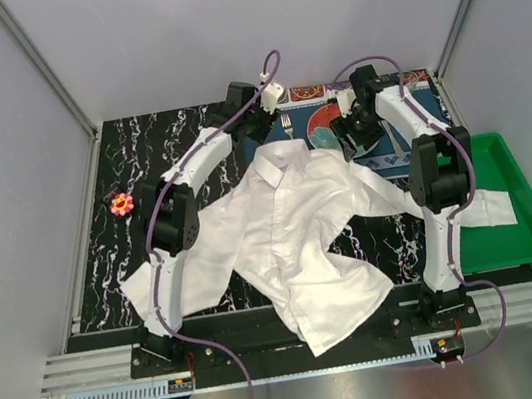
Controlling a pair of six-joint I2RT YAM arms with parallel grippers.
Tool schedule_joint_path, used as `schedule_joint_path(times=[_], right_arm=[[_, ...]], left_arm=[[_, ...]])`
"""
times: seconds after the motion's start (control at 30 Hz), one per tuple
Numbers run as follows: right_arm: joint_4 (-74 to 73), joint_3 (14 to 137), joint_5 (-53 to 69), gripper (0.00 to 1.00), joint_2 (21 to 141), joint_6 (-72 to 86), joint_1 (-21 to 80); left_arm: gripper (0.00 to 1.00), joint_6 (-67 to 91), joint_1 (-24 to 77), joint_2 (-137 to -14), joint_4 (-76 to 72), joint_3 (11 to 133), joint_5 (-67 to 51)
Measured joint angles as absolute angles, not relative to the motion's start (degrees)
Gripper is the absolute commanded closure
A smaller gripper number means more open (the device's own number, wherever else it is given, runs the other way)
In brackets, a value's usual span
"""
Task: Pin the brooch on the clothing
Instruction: Flatten out the clothes at the center of the board.
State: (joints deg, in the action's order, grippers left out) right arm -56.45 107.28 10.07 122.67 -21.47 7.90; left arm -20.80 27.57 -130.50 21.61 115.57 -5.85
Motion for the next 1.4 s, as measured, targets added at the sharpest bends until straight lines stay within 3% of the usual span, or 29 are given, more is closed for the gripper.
schedule_joint_path(times=[0.03, 0.07, 0.1, 0.17, 0.3, 0.43, 0.6, 0.87, 1.0, 1.13, 1.23, 1.4], right_arm=[[-56.45, 107.39, 10.17, 0.27, 122.63, -21.26, 7.86], [-56.51, 107.39, 10.31, 0.27, 122.48, -21.15, 7.86], [-56.6, 107.39, 10.72, 0.27, 122.3, -21.15, 7.88], [-57.3, 107.33, 12.14, 0.27, 121.43, -21.17, 7.88], [-59.53, 106.89, 17.8, 0.27, 117.3, -21.67, 7.97], [-61.08, 106.21, 23.99, 0.28, 112.29, -21.85, 9.37], [-62.46, 105.67, 29.12, 0.31, 110.78, -21.5, 15.11], [-62.92, 101.38, 31.94, 0.34, 113.78, -19.81, 20.53], [-62.89, 101.03, 32.05, 0.35, 115.2, -19.25, 20.4], [-62.63, 100.75, 31.07, 0.36, 115.39, -19.22, 20.4], [-62.19, 99.98, 29.5, 0.39, 115.66, -19.25, 20.38], [-61.12, 98.76, 26.04, 0.44, 118.21, -19.66, 20.27]], left_arm=[[0.42, -19.97, 27.44, -131.26, 22.41, 116.99, -5.52], [0.29, -19.18, 27.16, -131.44, 23.57, 117.75, -5.78], [0.24, -18.9, 26.72, -131.04, 24.64, 117.78, -6.48], [0.18, -18.59, 25.23, -128.03, 25.69, 114.85, -9.56], [0.16, -24.88, 17.67, -109.32, 32.95, 95.13, -19.75], [0.16, -41.67, 8.16, -88.47, 45.84, 81.38, -26.2], [0.16, -61.76, 9.67, -68.82, 60.4, 58.13, -24.95], [0.14, -73.71, 9.96, -65.73, 64.29, 39.4, -16.58], [0.19, -78.22, 9.96, -64.23, 62.5, 35.14, -12.58], [0.38, -80.44, 9.96, -65.73, 59.05, 33.23, -10.04], [0.58, -80.62, 9.98, -67.7, 56.47, 33.23, -9.52], [1.0, -79.94, 9.96, -68.64, 54.33, 33.36, -8.91]])
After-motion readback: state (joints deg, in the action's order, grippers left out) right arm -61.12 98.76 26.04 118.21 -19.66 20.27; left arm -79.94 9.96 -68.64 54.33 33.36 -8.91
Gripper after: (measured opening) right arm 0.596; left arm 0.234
